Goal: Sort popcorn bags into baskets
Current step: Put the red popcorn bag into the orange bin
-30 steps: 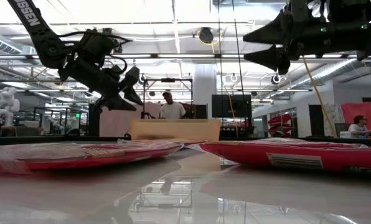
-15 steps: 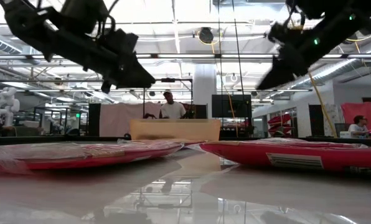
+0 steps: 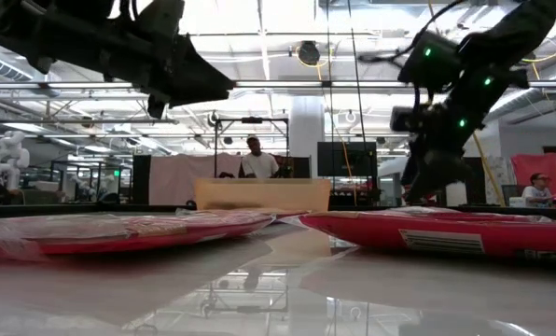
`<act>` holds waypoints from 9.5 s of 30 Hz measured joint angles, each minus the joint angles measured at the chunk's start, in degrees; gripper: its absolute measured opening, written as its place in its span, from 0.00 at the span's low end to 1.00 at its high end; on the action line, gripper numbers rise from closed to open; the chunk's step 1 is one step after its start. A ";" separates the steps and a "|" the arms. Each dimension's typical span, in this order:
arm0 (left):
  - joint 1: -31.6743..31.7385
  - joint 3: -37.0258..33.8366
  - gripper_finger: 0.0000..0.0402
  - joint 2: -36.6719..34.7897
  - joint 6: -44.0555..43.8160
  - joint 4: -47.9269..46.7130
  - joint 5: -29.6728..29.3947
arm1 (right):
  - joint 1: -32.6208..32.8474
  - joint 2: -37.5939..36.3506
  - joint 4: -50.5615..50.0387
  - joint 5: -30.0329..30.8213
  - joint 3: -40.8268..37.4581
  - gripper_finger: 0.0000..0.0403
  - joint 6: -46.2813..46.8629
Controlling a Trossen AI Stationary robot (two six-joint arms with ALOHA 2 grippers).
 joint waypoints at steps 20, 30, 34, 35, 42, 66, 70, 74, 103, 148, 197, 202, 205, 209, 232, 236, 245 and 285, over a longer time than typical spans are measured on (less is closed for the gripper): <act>-3.04 0.00 0.28 0.02 0.50 -0.59 -3.04 | -7.31 10.48 3.90 -4.24 0.11 0.18 4.52; -3.23 -0.02 0.28 0.04 2.21 -0.30 -3.04 | -5.01 1.67 4.55 -11.65 -0.22 0.01 8.20; -3.80 0.00 0.28 0.07 4.31 1.20 -2.95 | -4.13 -4.59 4.74 -16.08 -0.22 0.00 9.58; -3.87 0.24 0.28 0.07 4.71 1.26 -2.97 | -3.94 -6.22 4.70 -16.92 -0.21 0.00 10.03; -4.26 8.13 0.38 5.55 12.63 1.05 -2.95 | -3.42 -13.66 5.15 -28.00 -0.09 0.00 15.91; 8.60 36.50 0.62 38.12 21.01 -3.29 21.77 | 8.85 -16.21 5.41 -32.32 4.11 0.00 22.32; 9.49 36.55 0.63 39.77 21.25 -1.60 20.24 | 9.17 -16.22 6.75 -32.27 4.11 0.00 22.33; 9.79 36.59 0.54 40.59 25.60 0.59 20.26 | 9.17 -16.22 7.26 -32.25 4.11 0.00 22.33; 9.54 36.55 0.03 24.10 16.52 -28.70 19.74 | 21.93 -6.58 -18.35 -1.47 25.04 0.44 23.64; 4.14 30.78 0.56 15.93 3.51 -38.67 1.91 | 22.31 -2.14 -12.66 11.28 26.34 0.03 18.44; 6.71 11.52 0.05 15.29 19.25 45.67 25.90 | 21.49 8.85 92.41 -6.21 6.20 0.07 2.80; 9.95 6.10 0.05 5.58 15.80 33.58 26.14 | 23.67 2.31 73.20 4.74 6.46 0.23 5.80; 12.25 2.97 0.03 -2.47 12.78 19.86 26.21 | 24.49 -2.13 56.26 10.40 7.90 0.34 10.77; 15.10 1.88 0.04 -12.72 7.83 -1.37 26.21 | 23.51 -5.28 33.96 11.31 13.57 0.48 19.23; 13.88 1.86 0.07 -18.40 2.49 -26.38 32.86 | 9.77 16.14 15.81 -27.78 32.48 0.43 17.85; 13.73 1.86 0.03 -18.40 3.97 -26.30 32.57 | 9.43 17.78 18.95 -27.88 32.48 0.29 17.65; 12.43 1.86 0.26 -18.40 4.28 -26.00 22.95 | 7.41 18.12 20.00 -27.81 32.46 0.04 15.85; 3.37 -2.73 0.61 1.86 -4.66 3.98 6.54 | -25.76 26.94 24.99 -35.48 32.41 0.03 32.34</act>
